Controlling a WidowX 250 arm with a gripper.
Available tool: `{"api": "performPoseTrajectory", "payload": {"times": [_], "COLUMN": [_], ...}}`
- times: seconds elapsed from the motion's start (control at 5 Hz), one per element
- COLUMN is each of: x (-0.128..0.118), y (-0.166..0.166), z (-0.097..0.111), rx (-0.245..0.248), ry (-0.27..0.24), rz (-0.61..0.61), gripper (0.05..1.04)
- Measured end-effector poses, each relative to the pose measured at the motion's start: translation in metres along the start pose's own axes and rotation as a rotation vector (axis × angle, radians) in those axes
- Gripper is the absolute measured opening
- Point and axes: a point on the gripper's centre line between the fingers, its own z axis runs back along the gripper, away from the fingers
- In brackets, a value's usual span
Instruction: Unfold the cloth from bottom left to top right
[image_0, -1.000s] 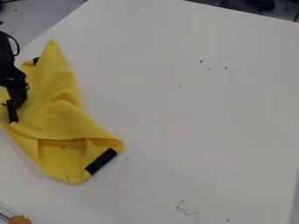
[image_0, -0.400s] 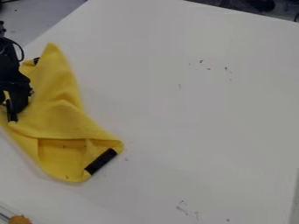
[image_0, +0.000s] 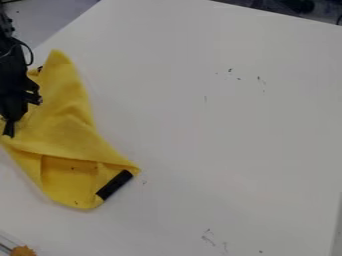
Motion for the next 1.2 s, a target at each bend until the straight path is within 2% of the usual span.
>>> {"api": "performPoseTrajectory", "payload": {"times": [0.2,0.4,0.6,1.0,1.2], "x": [0.013,0.037,0.064,0.113,0.130], "y": [-0.009,-0.027,-0.055,-0.122,-0.142], "z": [0.020,0.043,0.062,0.051,0.047], "rx": [0.033,0.036,-0.005,-0.140,-0.156], "ry": [-0.024,-0.056,-0.107,-0.115,-0.122], "rz": [-0.030,-0.074,-0.110,-0.288,-0.365], "gripper": [0.074,0.057,0.055,0.055,0.055]}}
